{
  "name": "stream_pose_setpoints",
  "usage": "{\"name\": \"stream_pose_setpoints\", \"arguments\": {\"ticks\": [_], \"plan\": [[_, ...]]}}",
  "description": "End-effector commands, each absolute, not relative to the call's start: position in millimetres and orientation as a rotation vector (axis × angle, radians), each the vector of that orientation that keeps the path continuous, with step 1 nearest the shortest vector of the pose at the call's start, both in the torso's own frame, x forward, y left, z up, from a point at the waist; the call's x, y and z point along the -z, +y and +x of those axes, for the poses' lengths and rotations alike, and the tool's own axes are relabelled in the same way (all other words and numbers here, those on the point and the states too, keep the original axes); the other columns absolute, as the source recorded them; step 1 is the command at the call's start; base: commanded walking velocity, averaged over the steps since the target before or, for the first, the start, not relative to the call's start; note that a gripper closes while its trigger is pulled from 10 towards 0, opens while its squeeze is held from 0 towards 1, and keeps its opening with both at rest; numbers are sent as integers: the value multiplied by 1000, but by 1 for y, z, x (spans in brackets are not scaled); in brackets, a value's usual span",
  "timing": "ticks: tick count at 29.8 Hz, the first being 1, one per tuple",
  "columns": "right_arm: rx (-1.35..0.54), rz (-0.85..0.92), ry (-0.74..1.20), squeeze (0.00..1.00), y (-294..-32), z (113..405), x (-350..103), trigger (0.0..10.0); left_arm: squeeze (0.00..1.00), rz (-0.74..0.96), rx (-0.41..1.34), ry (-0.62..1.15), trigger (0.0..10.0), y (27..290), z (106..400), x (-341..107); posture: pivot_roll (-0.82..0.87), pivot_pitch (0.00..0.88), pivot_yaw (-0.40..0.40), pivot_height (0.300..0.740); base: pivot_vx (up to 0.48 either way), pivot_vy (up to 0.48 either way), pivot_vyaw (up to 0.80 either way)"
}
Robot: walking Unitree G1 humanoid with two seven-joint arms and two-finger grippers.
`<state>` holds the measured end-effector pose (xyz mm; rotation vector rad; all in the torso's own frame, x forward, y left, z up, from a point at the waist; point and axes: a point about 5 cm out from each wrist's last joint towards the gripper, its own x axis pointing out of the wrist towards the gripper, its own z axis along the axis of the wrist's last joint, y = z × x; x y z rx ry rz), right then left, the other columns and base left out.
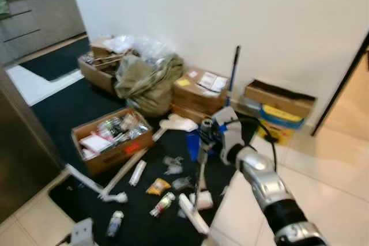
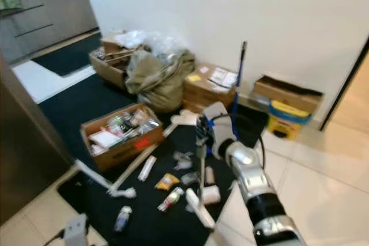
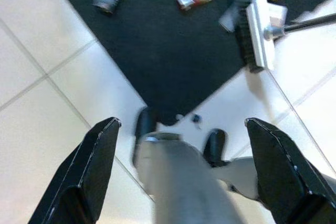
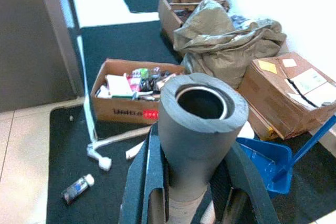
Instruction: Sweep floor
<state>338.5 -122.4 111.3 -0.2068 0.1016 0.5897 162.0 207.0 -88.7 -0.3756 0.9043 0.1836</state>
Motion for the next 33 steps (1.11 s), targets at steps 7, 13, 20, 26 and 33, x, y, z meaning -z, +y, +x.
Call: {"name": "stream_pose_setpoints", "arguments": {"ticks": [7,13,20,26,33], "plan": [[-614,-214,49,0,-115,341,-122,10000,0,-358,-215,906,10000,213,160,89,-99,0,24,740,0,0,0],[-619,-218,53,0,-115,341,-121,10000,0,-348,-238,893,10000,218,161,87,-95,0,21,740,0,0,0],[-627,-212,48,0,-113,341,-121,10000,0,-311,-244,834,10000,225,170,81,-89,0,20,740,0,0,0],[-636,-203,41,0,-111,341,-122,10000,0,-300,-276,780,10000,233,181,73,-83,0,20,740,319,0,0],[-639,-200,41,0,-110,340,-122,10000,0,-285,-275,774,10000,234,184,72,-88,0,28,740,356,0,0]]}}
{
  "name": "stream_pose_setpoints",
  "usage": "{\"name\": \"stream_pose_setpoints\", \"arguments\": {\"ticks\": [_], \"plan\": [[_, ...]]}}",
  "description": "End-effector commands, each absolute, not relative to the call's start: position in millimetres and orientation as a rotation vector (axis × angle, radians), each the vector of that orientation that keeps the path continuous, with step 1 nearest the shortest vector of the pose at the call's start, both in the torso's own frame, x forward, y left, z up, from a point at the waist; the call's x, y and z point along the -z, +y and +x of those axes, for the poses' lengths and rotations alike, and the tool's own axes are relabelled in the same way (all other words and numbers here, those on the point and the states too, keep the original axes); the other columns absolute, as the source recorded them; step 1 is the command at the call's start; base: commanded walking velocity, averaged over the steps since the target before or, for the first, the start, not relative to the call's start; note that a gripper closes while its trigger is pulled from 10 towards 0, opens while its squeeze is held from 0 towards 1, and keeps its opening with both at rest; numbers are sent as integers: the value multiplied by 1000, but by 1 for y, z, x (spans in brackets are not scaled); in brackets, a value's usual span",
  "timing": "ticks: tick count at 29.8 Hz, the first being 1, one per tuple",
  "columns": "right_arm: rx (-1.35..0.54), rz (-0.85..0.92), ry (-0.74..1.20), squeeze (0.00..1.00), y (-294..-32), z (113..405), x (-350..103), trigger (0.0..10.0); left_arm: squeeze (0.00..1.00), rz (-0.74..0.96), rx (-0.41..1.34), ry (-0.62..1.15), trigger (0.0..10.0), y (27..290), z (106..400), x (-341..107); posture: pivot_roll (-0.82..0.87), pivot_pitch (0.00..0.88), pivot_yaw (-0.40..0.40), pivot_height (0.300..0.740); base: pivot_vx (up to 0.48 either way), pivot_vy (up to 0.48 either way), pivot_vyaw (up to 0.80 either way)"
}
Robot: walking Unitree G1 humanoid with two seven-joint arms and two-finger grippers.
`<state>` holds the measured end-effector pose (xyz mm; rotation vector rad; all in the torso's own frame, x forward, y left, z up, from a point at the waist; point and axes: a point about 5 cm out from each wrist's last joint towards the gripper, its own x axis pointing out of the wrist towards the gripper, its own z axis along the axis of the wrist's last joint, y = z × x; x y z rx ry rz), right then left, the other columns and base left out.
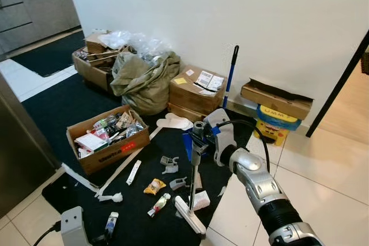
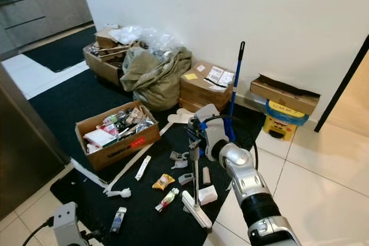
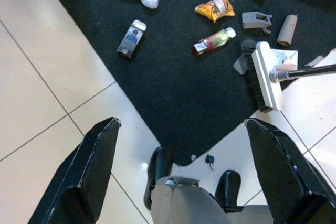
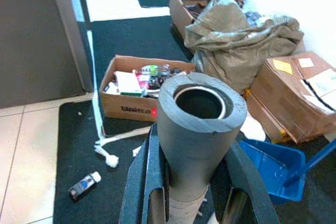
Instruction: Sweep floor
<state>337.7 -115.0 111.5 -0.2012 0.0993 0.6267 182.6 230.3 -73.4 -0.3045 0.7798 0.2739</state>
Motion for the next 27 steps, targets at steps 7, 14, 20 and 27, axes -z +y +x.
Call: {"name": "stream_pose_setpoints", "arguments": {"ticks": [7,14,20,27], "plan": [[-648,-198,42,0,-110,338,-121,10000,0,-281,-268,778,10000,232,182,73,-86,0,24,740,366,0,0],[-671,-188,25,0,-108,338,-123,10000,0,-283,-260,764,10000,231,184,72,-83,0,22,740,376,0,0],[-686,-174,10,0,-108,337,-126,10000,0,-278,-249,753,10000,231,189,70,-85,0,25,740,377,0,0],[-768,-145,-37,0,-109,333,-135,10000,0,-273,-234,738,10000,229,196,66,-89,0,28,740,376,0,0]]}}
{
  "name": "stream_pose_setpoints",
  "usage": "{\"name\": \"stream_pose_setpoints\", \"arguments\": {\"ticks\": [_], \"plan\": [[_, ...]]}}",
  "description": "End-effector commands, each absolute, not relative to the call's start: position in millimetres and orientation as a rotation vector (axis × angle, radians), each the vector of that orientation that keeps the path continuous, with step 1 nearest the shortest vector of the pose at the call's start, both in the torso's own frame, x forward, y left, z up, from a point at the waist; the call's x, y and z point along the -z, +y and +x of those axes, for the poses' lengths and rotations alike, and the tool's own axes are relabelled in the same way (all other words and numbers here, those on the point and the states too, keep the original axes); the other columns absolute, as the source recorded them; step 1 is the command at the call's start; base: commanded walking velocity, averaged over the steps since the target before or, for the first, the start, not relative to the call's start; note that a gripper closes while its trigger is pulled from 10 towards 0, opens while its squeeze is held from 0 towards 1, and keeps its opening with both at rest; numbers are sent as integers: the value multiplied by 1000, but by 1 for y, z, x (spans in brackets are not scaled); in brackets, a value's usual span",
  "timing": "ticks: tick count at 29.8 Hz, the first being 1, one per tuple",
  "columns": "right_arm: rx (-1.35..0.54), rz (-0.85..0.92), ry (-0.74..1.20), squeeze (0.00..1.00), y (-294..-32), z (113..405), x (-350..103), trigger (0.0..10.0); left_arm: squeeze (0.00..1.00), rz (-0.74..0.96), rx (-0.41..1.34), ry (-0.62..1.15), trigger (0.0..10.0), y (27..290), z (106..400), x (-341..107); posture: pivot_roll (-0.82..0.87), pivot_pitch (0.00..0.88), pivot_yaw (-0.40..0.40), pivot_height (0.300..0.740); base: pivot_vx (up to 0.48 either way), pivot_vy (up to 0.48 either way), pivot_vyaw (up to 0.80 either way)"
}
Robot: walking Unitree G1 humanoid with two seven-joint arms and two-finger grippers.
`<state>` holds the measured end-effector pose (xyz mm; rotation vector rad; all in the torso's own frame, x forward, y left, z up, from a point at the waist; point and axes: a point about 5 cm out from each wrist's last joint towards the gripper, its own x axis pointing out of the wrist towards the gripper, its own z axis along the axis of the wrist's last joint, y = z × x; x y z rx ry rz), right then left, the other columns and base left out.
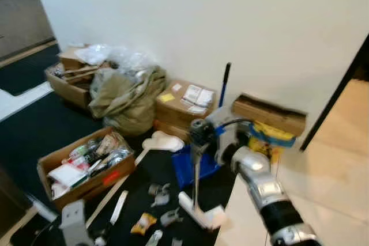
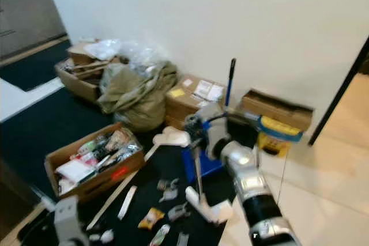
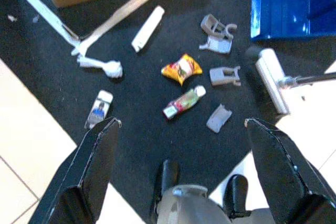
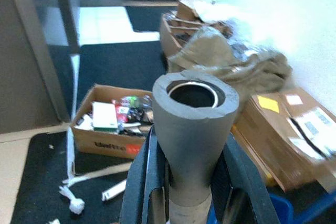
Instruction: Sweep floor
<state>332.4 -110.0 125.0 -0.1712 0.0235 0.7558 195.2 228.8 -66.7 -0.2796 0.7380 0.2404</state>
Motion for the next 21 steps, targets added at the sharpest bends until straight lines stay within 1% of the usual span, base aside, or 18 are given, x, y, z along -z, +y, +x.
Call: {"name": "stream_pose_setpoints", "arguments": {"ticks": [1,4,11,18,21], "plan": [[-774,-146,-38,0,-109,333,-136,10000,0,-274,-233,737,10000,229,197,66,-89,0,28,740,375,0,0],[-782,-146,-40,0,-110,333,-137,10000,0,-274,-232,735,10000,229,197,66,-89,0,28,740,375,0,0],[-866,-51,-87,0,-110,328,-148,10000,0,-268,-232,764,10000,224,190,71,-90,0,24,740,326,0,0],[-848,-35,-92,0,-107,329,-150,10000,0,-261,-237,789,10000,224,184,74,-92,0,24,740,0,0,0],[-849,2,-100,0,-97,327,-150,10000,0,-256,-240,800,10000,224,182,75,-92,0,26,740,0,0,0]]}}
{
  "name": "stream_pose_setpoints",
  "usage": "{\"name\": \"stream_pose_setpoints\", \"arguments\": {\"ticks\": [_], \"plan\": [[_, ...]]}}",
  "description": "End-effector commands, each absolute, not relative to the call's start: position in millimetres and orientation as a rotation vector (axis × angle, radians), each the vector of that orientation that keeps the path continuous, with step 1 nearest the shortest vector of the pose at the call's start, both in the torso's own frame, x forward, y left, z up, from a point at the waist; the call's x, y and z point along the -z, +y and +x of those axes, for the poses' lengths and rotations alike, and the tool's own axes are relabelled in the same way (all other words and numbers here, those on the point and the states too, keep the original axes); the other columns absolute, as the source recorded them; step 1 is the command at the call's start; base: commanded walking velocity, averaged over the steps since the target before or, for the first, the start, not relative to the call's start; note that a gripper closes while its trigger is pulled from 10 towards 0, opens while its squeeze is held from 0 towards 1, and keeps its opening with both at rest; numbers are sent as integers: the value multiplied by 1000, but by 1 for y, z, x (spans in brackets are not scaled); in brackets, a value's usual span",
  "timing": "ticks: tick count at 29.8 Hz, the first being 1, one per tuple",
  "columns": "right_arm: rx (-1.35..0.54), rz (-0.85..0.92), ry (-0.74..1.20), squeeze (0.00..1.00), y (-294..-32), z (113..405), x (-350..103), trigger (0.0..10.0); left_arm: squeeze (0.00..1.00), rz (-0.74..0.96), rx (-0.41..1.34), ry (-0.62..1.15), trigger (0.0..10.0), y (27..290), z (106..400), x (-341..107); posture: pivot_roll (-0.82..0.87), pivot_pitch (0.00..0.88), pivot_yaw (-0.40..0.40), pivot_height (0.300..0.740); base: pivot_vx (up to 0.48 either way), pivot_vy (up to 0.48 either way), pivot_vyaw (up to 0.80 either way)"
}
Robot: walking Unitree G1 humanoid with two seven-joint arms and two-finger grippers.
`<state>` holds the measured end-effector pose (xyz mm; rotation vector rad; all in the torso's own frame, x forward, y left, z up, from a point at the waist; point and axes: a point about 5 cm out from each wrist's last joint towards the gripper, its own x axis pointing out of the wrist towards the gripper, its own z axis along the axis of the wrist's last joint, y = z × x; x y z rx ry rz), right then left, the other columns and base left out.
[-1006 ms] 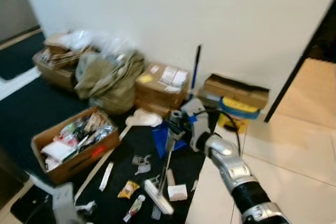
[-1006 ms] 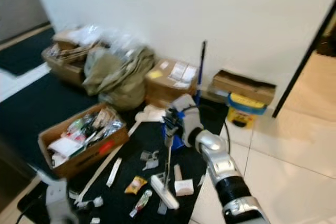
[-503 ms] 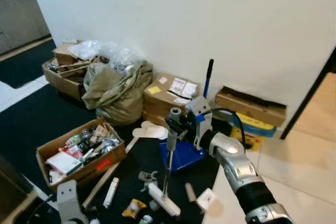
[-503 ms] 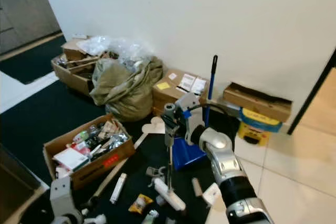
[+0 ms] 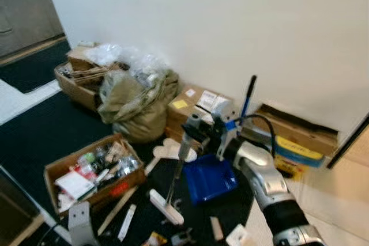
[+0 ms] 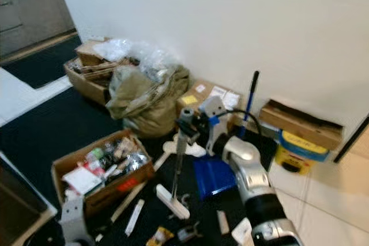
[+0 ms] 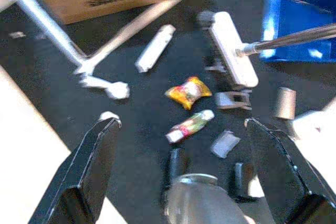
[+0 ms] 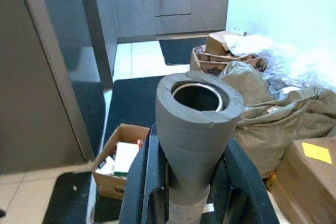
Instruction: Sweep floor
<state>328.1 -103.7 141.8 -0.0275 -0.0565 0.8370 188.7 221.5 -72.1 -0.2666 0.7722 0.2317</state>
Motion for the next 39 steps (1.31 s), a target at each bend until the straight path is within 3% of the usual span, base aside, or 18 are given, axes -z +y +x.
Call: {"name": "stream_pose_setpoints", "arguments": {"ticks": [1,4,25,39], "plan": [[-845,7,-106,0,-94,327,-150,10000,0,-255,-239,803,10000,224,182,75,-93,0,27,740,0,0,0],[-843,10,-109,0,-93,327,-151,10000,0,-254,-238,804,10000,224,182,75,-93,0,27,740,0,0,0],[-750,-3,-90,0,-93,333,-146,10000,0,-241,-223,853,10000,222,174,80,-90,0,32,740,0,0,797],[-570,-42,-2,0,-106,344,-134,10000,0,-254,-210,859,10000,218,173,82,-96,0,32,740,0,0,0]]}}
